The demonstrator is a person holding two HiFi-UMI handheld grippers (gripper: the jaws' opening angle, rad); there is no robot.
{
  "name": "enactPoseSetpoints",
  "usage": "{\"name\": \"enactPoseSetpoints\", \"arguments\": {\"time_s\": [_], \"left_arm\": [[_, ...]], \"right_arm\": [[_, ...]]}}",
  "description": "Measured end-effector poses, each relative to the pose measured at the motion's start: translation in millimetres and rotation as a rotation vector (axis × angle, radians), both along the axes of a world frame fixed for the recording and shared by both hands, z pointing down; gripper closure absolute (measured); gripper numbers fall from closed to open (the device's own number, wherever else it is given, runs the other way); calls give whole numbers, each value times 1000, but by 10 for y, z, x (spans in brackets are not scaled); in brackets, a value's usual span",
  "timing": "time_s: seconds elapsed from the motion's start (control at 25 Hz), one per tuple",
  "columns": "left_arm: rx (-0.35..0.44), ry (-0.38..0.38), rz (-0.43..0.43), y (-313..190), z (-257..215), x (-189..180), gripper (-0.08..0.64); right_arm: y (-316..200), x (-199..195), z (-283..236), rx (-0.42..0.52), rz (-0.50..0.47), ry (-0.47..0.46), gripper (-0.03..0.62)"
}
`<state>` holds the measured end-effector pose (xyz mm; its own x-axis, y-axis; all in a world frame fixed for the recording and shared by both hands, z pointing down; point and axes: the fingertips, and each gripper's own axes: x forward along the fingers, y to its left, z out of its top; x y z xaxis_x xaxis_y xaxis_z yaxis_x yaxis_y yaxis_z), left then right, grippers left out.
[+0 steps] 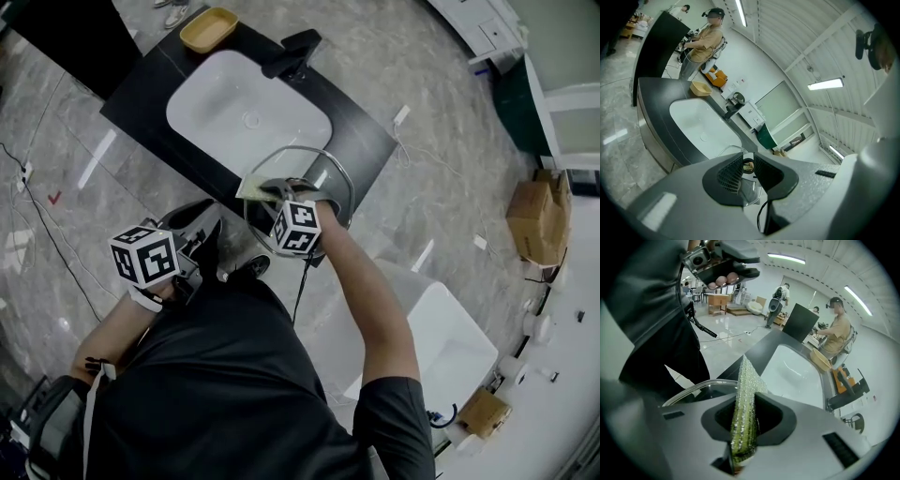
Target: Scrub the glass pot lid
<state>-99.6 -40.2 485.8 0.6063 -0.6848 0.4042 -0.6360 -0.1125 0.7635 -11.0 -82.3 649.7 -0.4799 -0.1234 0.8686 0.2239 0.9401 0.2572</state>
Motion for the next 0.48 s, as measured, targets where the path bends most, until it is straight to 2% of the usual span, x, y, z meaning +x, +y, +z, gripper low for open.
{"name": "enactPoseSetpoints", "arguments": {"time_s": [0.08, 0.16, 0.28, 0.36, 0.48], "left_arm": [[4, -3, 20, -19, -18, 68, 489], [4, -4, 37, -33, -26, 129, 489], [5, -9, 63, -57, -35, 166, 489], [1, -14, 79, -85, -27, 152, 489], [-3, -20, 115, -135, -17, 203, 489]], "right_arm": [[-31, -33, -19, 29, 13, -10, 528], [-145, -102, -107, 49, 90, -66, 528], [-405, -158, -443, 42, 285, -236, 528], [-594, -55, -665, 35, 422, -328, 528], [-819, 396, -736, 17, 635, -349, 528]]}}
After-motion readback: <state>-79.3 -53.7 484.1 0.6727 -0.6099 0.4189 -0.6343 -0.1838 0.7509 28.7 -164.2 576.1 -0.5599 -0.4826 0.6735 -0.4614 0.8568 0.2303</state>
